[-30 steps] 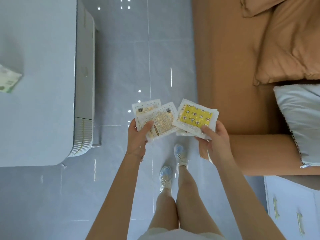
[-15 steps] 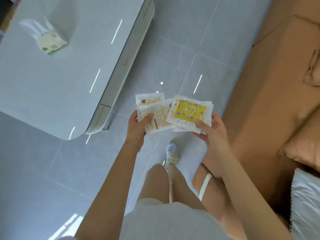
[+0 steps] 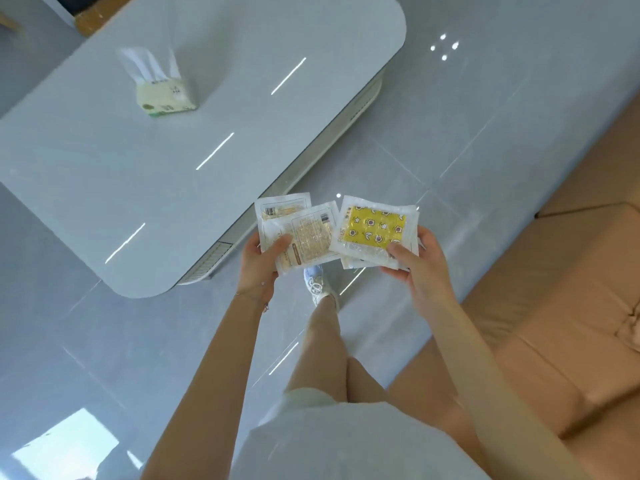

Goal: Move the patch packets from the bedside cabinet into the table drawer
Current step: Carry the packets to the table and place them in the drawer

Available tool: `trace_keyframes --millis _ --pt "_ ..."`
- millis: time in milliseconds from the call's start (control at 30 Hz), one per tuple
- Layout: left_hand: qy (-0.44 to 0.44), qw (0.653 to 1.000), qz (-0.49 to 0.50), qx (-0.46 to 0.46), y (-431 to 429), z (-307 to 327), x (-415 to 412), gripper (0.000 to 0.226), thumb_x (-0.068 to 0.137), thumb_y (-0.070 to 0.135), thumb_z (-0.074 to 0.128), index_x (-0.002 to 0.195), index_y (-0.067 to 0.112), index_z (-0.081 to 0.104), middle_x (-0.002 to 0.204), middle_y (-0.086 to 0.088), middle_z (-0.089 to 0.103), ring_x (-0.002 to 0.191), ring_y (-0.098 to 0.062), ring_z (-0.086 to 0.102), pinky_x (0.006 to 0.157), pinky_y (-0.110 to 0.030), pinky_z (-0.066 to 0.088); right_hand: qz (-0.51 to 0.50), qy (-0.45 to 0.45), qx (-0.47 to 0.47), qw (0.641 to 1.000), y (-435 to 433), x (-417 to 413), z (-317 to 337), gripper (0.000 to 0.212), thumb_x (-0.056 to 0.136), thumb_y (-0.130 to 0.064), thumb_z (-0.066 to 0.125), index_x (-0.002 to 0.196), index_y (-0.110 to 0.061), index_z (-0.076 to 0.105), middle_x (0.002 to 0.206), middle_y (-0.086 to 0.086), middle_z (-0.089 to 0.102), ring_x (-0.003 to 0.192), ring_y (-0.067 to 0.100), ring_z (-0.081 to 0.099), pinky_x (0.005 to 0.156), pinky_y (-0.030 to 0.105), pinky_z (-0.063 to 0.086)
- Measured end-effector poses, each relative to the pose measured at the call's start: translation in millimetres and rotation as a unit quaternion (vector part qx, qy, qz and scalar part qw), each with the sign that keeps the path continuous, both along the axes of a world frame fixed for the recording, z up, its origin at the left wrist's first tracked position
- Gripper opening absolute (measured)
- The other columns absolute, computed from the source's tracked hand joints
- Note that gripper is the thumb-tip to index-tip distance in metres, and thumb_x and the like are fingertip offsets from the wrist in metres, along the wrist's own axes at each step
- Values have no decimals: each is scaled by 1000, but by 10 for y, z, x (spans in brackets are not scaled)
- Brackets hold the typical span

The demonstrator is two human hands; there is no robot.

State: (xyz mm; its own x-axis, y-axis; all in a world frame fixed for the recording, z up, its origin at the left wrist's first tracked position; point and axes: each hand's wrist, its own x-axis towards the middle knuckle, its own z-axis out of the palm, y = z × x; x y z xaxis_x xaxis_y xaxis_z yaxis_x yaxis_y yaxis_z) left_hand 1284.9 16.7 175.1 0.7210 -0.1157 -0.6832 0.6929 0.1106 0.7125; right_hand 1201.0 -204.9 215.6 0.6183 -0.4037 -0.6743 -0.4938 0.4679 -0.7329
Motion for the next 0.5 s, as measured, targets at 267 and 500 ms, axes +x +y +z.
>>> trace_keyframes --millis 267,500 --pt "31 990 126 45 -76 -164 718 30 85 9 67 113 11 58 104 -7 69 96 -27 68 81 -44 57 92 59 17 994 -192 1193 -270 36 85 3 65 115 -13 54 108 7 65 92 21 69 64 28 59" --pt "67 975 203 60 -143 -340 1198 25 86 11 67 109 9 59 99 -7 68 96 -30 68 75 -38 59 206 68 -3 976 -368 2120 -460 37 85 -1 67 119 -11 55 111 10 64 93 23 70 67 31 59"
